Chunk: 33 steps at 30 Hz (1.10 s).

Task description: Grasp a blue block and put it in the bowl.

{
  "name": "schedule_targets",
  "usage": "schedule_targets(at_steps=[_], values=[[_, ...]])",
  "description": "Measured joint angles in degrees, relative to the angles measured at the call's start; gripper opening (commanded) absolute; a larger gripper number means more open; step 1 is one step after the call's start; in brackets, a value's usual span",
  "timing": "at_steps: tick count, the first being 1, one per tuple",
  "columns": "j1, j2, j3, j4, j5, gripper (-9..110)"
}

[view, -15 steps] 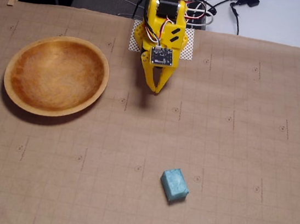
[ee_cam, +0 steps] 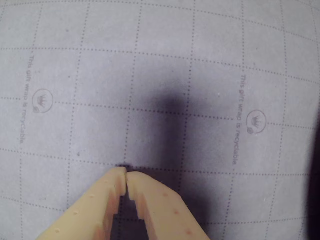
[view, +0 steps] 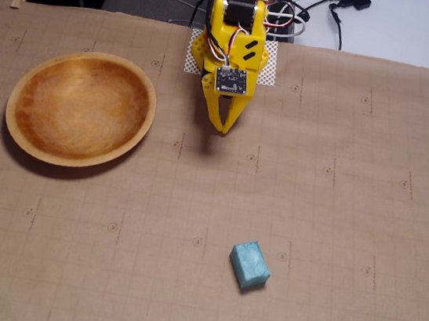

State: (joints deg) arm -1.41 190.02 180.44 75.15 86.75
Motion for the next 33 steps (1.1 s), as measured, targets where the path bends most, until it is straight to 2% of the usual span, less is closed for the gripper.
schedule_targets(at_steps=[23, 33], values=[[-0.7, 1.1, -0.3, 0.0, 0.0, -2], [-0.4, 6.5, -11.3, 0.0, 0.0, -2]])
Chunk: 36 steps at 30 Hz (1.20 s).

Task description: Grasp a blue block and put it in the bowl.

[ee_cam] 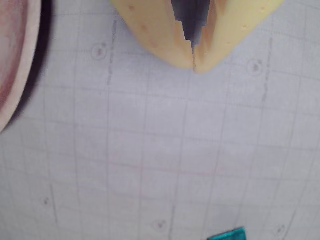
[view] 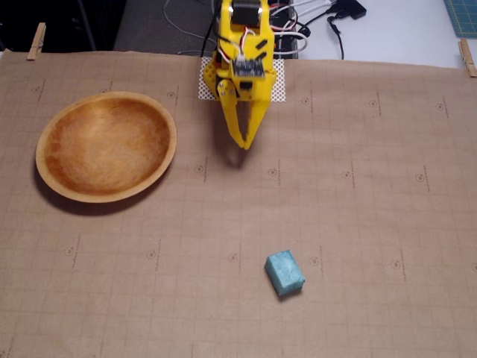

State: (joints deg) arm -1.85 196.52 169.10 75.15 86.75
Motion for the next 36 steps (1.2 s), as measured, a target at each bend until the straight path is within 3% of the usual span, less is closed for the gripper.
schedule_targets(at_steps=[15, 26, 31, 36], values=[[-1.2, 0.0, -14.9, 0.0, 0.0, 1], [-2.3, 0.0, -15.2, -2.8, 3.5, 52], [-4.4, -1.4, -15.2, -12.0, 3.5, 63], [-5.5, -12.5, -17.7, -22.5, 3.5, 65]])
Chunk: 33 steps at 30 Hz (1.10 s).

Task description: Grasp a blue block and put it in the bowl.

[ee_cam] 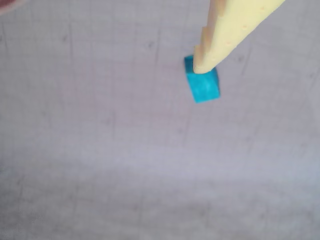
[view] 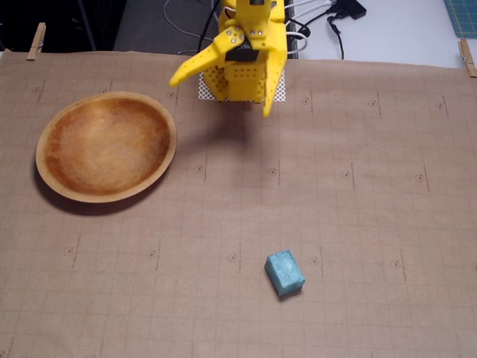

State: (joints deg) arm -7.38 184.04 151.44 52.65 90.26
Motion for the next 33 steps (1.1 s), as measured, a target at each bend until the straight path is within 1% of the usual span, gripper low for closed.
schedule_targets(at_steps=[8, 12, 14, 21, 28, 33], values=[[-2.5, -30.4, -10.9, -13.2, 0.0, 65], [-5.9, -41.0, -12.7, -17.6, 0.0, 65], [-7.9, -47.2, -12.9, -22.9, 0.0, 66], [-11.2, -62.9, -13.4, -36.2, 0.0, 66], [-12.5, -75.3, -16.6, -43.7, 0.0, 66], [-12.7, -79.5, -16.6, -47.3, 0.0, 66]])
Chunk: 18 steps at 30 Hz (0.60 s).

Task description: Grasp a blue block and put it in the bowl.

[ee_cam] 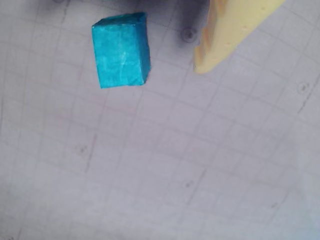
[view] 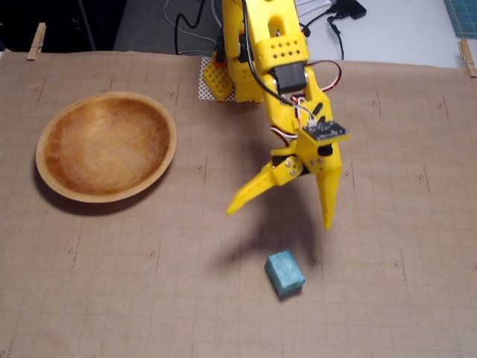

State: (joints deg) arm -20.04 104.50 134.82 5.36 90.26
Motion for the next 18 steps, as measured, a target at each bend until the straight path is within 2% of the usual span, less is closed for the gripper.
schedule_targets(at_steps=[18], values=[[0.1, -21.8, -0.4, -17.4, -0.3, 66]])
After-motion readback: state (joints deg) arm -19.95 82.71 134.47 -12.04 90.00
